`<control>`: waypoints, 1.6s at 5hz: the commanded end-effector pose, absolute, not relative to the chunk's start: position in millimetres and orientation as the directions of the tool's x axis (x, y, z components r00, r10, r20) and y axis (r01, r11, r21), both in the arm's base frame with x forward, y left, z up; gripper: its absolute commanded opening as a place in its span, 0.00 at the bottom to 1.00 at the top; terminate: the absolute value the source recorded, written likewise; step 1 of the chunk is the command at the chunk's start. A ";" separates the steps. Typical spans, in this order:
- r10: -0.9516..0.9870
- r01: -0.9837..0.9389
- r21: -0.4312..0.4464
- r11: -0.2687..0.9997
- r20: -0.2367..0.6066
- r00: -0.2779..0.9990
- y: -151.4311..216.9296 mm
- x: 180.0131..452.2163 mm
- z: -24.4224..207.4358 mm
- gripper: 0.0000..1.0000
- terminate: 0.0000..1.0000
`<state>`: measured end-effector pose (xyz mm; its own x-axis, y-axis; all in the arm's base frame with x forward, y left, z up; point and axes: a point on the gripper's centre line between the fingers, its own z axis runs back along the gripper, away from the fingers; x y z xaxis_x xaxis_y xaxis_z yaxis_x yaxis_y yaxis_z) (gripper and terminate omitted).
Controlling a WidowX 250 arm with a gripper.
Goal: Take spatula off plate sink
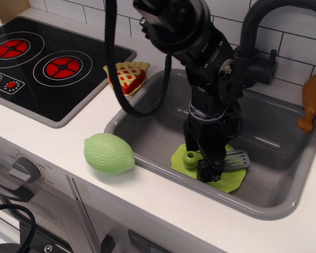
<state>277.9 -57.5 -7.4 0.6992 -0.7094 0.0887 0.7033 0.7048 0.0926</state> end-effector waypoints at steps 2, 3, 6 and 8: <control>-0.689 0.674 0.153 0.723 0.089 0.719 -55.3 278.1 10.4 0.00 0.00; -0.677 0.657 0.167 0.735 0.123 0.726 -56.3 277.2 28.0 0.00 0.00; -0.083 0.067 0.093 0.993 0.177 0.981 -108.4 275.4 35.3 0.00 0.00; 0.266 -0.265 -0.026 0.964 0.168 0.949 -126.7 285.8 25.5 0.00 0.00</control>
